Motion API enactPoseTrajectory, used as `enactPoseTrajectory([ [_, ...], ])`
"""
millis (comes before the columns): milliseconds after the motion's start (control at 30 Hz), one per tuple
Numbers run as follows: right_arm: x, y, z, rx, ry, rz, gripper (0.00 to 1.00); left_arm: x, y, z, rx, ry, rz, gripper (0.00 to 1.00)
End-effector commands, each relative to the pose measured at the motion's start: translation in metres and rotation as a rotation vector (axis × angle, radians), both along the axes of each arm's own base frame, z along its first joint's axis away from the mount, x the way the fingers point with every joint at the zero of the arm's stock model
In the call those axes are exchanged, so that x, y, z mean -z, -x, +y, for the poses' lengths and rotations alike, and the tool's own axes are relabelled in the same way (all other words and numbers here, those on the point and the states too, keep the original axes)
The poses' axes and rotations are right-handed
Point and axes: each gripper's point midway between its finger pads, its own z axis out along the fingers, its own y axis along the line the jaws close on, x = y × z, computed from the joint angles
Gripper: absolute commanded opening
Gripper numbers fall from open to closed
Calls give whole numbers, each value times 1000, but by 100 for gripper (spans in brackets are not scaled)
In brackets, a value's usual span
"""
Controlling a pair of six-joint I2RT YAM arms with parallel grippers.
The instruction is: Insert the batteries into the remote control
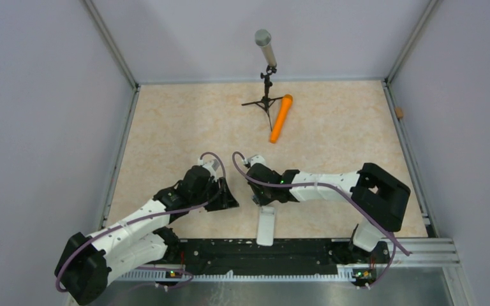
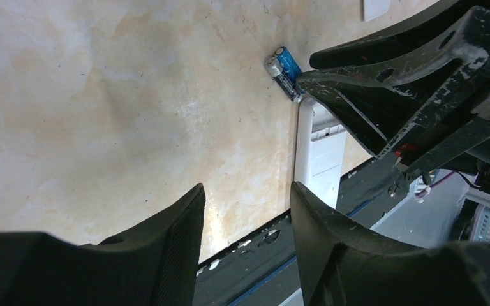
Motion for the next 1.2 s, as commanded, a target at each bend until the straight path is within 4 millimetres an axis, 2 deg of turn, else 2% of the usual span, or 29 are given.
enactPoseTrajectory([
  [0, -2, -7, 6, 0, -6, -12, 23, -4, -4, -3, 11, 23, -31, 53],
  [400, 15, 1, -5, -18, 64, 20, 19, -5, -5, -1, 1, 27, -35, 53],
  [633, 13, 4, -8, -42, 108, -17, 0, -7, -7, -3, -3, 59, -31, 54],
  [733, 3, -1, -7, -45, 103, -49, 0, -9, -8, -3, -4, 79, -23, 53],
  [933, -28, -15, -5, -55, 82, -142, 0, -12, -13, -1, -13, 90, -31, 54],
  [1167, -67, -11, -11, -105, 40, -186, 0, -26, -16, -11, 13, 169, -21, 53],
])
